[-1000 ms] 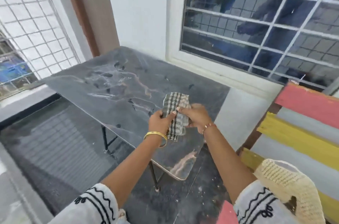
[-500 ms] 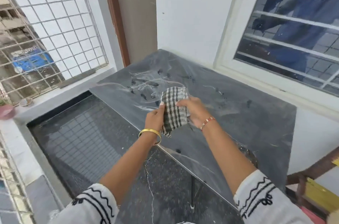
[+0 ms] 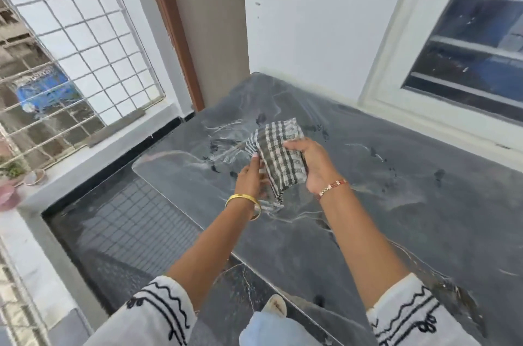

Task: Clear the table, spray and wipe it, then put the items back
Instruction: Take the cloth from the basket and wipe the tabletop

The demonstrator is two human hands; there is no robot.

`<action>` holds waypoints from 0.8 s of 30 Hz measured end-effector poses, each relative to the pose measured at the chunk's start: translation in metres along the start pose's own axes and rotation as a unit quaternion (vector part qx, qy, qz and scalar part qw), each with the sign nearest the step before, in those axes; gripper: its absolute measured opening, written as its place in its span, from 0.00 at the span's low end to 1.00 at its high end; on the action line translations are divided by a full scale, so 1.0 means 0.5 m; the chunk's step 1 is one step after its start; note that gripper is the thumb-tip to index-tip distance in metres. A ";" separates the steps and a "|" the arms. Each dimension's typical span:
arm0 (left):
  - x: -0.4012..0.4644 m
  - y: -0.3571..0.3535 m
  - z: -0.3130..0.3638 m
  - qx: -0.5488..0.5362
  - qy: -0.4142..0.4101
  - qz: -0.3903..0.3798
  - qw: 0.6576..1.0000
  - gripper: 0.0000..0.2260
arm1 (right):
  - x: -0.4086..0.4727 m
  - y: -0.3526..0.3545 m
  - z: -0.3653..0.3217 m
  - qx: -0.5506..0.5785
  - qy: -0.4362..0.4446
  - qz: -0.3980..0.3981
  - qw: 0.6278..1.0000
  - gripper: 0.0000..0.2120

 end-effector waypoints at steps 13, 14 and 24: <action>0.246 -0.139 0.041 0.110 0.071 -0.049 0.990 0.15 | 0.176 0.200 0.001 -0.168 0.034 0.290 0.941 0.08; 0.254 -0.160 0.051 0.127 0.043 -0.077 0.988 0.12 | 0.181 0.217 0.004 -0.194 0.044 0.320 0.926 0.09; 0.343 -0.270 0.041 0.435 -0.118 -0.219 0.865 0.12 | 0.201 0.249 0.113 -0.660 -0.095 0.395 0.632 0.37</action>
Point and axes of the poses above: each hand's wrist, its own x-axis towards the middle knuckle, its own y-axis out of the back of the hand, z = x × y, the point moved 5 cm from there along x, towards the middle knuckle, and after that the axes turned 12 degrees about -x, right-handed, at the moved point
